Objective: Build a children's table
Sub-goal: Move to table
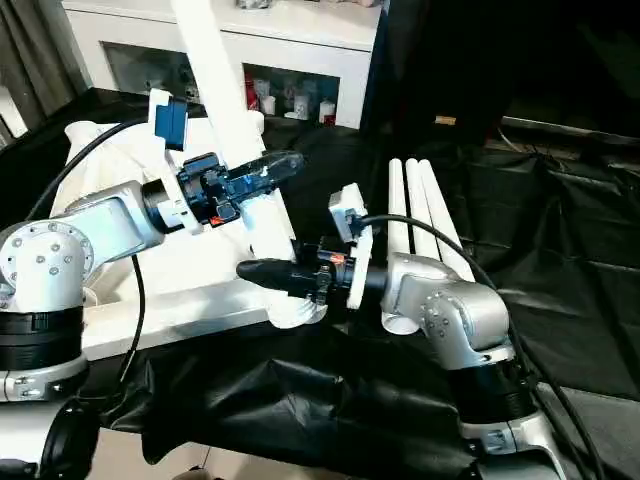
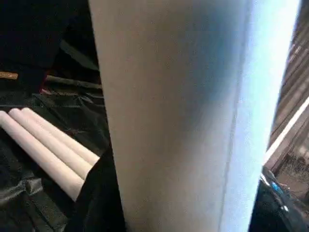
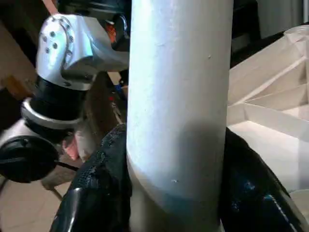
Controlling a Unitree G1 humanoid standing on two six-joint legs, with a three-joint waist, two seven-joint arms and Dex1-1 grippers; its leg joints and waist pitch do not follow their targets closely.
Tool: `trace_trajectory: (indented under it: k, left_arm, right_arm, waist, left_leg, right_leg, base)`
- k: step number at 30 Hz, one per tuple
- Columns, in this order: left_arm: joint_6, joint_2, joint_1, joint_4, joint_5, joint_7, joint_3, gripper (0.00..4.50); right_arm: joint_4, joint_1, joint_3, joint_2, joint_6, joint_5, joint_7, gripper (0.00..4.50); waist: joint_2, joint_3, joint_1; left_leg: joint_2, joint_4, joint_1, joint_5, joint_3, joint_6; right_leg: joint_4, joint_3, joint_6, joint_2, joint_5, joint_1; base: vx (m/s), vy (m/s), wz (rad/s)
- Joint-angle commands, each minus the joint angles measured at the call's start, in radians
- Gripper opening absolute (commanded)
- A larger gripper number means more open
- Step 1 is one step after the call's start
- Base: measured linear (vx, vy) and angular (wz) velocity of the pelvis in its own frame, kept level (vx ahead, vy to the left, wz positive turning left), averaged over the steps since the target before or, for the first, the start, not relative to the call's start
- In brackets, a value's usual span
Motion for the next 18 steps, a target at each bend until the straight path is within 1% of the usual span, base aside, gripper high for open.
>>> trace_trajectory:
  k: [1, 2, 4, 5, 6, 7, 8, 9, 10, 11, 13, 15, 16, 18]
  left_arm:
    - [-0.039, 0.033, -0.019, 0.011, 0.039, -0.024, -0.010, 1.83]
    - [-0.041, 0.039, -0.020, 0.013, 0.040, -0.035, -0.015, 1.83]
    - [-0.050, 0.070, -0.020, 0.016, 0.046, -0.095, -0.042, 1.82]
    - [-0.051, 0.077, -0.022, 0.016, 0.047, -0.108, -0.050, 1.82]
    - [-0.048, 0.083, -0.025, 0.018, 0.048, -0.117, -0.056, 1.82]
    - [-0.048, 0.090, -0.027, 0.019, 0.051, -0.127, -0.065, 1.82]
    - [-0.049, 0.096, -0.029, 0.019, 0.053, -0.138, -0.074, 1.82]
    - [-0.048, 0.102, -0.030, 0.018, 0.054, -0.151, -0.084, 1.82]
    - [-0.048, 0.108, -0.034, 0.020, 0.052, -0.168, -0.096, 1.82]
    - [-0.048, 0.108, -0.035, 0.021, 0.051, -0.171, -0.099, 1.82]
    - [-0.056, 0.114, -0.045, 0.029, 0.056, -0.200, -0.124, 1.82]
    - [-0.056, 0.114, -0.048, 0.028, 0.055, -0.207, -0.131, 1.82]
    - [-0.053, 0.108, -0.055, 0.027, 0.054, -0.221, -0.142, 1.82]
    - [-0.053, 0.106, -0.056, 0.027, 0.054, -0.224, -0.144, 1.82]
  right_arm:
    - [-0.002, -0.043, 0.019, 0.008, 0.004, 0.001, 0.005, 2.49]
    - [0.006, -0.050, 0.021, 0.005, 0.006, -0.002, 0.009, 2.63]
    - [0.021, -0.069, 0.033, -0.017, 0.003, -0.013, 0.040, 2.80]
    - [0.027, -0.076, 0.033, -0.022, 0.004, -0.014, 0.045, 2.89]
    - [0.033, -0.084, 0.033, -0.028, 0.005, -0.014, 0.053, 2.93]
    - [0.037, -0.088, 0.034, -0.032, 0.005, -0.016, 0.059, 2.95]
    - [0.040, -0.092, 0.035, -0.036, 0.008, -0.017, 0.064, 2.95]
    - [0.042, -0.097, 0.037, -0.040, 0.012, -0.017, 0.071, 2.95]
    - [0.044, -0.103, 0.042, -0.046, 0.020, -0.016, 0.080, 2.95]
    - [0.044, -0.104, 0.043, -0.048, 0.023, -0.015, 0.083, 2.95]
    - [0.046, -0.112, 0.058, -0.057, 0.030, -0.013, 0.097, 2.95]
    - [0.048, -0.114, 0.062, -0.058, 0.034, -0.015, 0.097, 2.95]
    - [0.058, -0.119, 0.074, -0.058, 0.036, -0.026, 0.096, 2.95]
    - [0.061, -0.121, 0.077, -0.058, 0.037, -0.030, 0.096, 2.95]
  waist:
    - [0.013, -0.079, 0.003]
    - [0.011, -0.079, 0.003]
    - [0.013, -0.078, 0.003]
    - [0.009, -0.078, 0.002]
    - [0.011, -0.079, 0.003]
    - [0.013, -0.079, 0.005]
    - [0.013, -0.079, 0.006]
    - [0.009, -0.079, 0.007]
    - [0.007, -0.078, 0.008]
    - [0.009, -0.079, 0.010]
    - [0.007, -0.079, 0.011]
    - [0.007, -0.079, 0.011]
    - [0.005, -0.079, 0.011]
    - [0.006, -0.080, 0.010]
  left_leg:
    - [0.013, -0.063, 0.005, -0.127, -0.004, -0.013]
    - [0.013, -0.063, 0.007, -0.129, -0.004, -0.014]
    - [0.014, -0.064, 0.007, -0.132, -0.004, -0.015]
    - [0.014, -0.065, 0.006, -0.131, -0.003, -0.015]
    - [0.015, -0.064, 0.007, -0.127, -0.003, -0.016]
    - [0.015, -0.063, 0.008, -0.123, -0.002, -0.015]
    - [0.014, -0.063, 0.007, -0.121, -0.002, -0.014]
    - [0.015, -0.063, 0.007, -0.119, -0.002, -0.014]
    - [0.015, -0.064, 0.007, -0.122, -0.001, -0.013]
    - [0.016, -0.063, 0.008, -0.120, -0.001, -0.015]
    - [0.015, -0.063, 0.006, -0.116, -0.001, -0.016]
    - [0.015, -0.063, 0.005, -0.115, -0.001, -0.016]
    - [0.014, -0.063, 0.005, -0.109, 0.000, -0.015]
    - [0.015, -0.062, 0.004, -0.105, 0.000, -0.015]
  right_leg:
    - [-0.079, 0.046, -0.150, -0.067, -0.187, 0.063]
    - [-0.078, 0.047, -0.152, -0.067, -0.185, 0.062]
    - [-0.076, 0.047, -0.150, -0.066, -0.183, 0.062]
    - [-0.076, 0.048, -0.150, -0.066, -0.174, 0.063]
    - [-0.073, 0.049, -0.152, -0.067, -0.165, 0.063]
    - [-0.072, 0.049, -0.158, -0.068, -0.152, 0.061]
    - [-0.073, 0.049, -0.160, -0.067, -0.148, 0.062]
    - [-0.071, 0.049, -0.162, -0.067, -0.145, 0.063]
    - [-0.073, 0.049, -0.159, -0.067, -0.154, 0.062]
    - [-0.071, 0.050, -0.159, -0.069, -0.155, 0.063]
    - [-0.071, 0.050, -0.158, -0.069, -0.158, 0.065]
    - [-0.071, 0.050, -0.158, -0.069, -0.157, 0.064]
    - [-0.071, 0.050, -0.159, -0.069, -0.152, 0.065]
    - [-0.070, 0.050, -0.164, -0.070, -0.145, 0.064]
  base:
    - [0.000, 0.000, 0.00]
    - [0.000, 0.000, 0.00]
    - [0.000, 0.000, 0.00]
    - [0.000, 0.000, 0.00]
    - [0.000, 0.000, 0.00]
    - [0.000, 0.000, 0.00]
    - [0.000, 0.000, 0.00]
    - [0.000, 0.000, 0.00]
    - [0.000, 0.000, 0.00]
    - [0.000, 0.000, 0.00]
    - [0.000, 0.000, 0.00]
    - [0.000, 0.000, 0.00]
    - [0.000, 0.000, 0.00]
    - [0.000, 0.000, 0.00]
